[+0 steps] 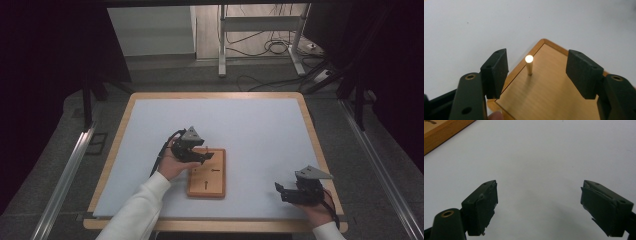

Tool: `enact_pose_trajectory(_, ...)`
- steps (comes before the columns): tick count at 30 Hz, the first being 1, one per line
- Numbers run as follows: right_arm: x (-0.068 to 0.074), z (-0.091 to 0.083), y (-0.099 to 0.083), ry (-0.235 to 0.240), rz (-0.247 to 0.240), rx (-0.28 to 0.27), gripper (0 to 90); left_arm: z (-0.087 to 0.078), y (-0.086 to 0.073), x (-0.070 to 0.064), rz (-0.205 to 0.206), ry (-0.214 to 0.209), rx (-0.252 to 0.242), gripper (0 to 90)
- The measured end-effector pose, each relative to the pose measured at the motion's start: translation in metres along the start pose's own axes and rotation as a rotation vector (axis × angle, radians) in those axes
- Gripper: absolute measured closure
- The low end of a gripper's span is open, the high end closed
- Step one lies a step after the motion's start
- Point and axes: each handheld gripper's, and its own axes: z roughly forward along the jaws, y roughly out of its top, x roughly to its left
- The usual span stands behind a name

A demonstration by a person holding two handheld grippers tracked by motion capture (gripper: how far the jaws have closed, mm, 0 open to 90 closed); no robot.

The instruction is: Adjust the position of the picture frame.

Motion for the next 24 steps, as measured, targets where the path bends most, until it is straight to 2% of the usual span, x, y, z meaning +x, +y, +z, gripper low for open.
enact_pose_trajectory(5, 0.002, 0.000, 0.002, -0.004, -0.020, -0.017, 14.5, -0.002, -0.006, 0.006, 0.007, -0.009, 0.006, 33.4)
enact_pose_trajectory(11, 0.006, -0.005, 0.003, 0.000, -0.028, -0.056, 14.6, -0.005, -0.005, 0.012, 0.015, -0.033, -0.019, 33.6)
enact_pose_trajectory(14, 0.006, -0.004, 0.003, 0.000, -0.029, -0.062, 14.6, -0.004, -0.004, 0.015, 0.000, -0.042, -0.020, 33.8)
enact_pose_trajectory(20, 0.005, -0.009, 0.002, -0.006, -0.027, -0.072, 14.6, -0.003, -0.003, 0.014, -0.012, -0.055, -0.025, 34.1)
enact_pose_trajectory(24, 0.002, -0.006, 0.004, -0.008, -0.019, -0.068, 14.6, -0.006, -0.004, 0.012, 0.012, -0.063, -0.008, 33.8)
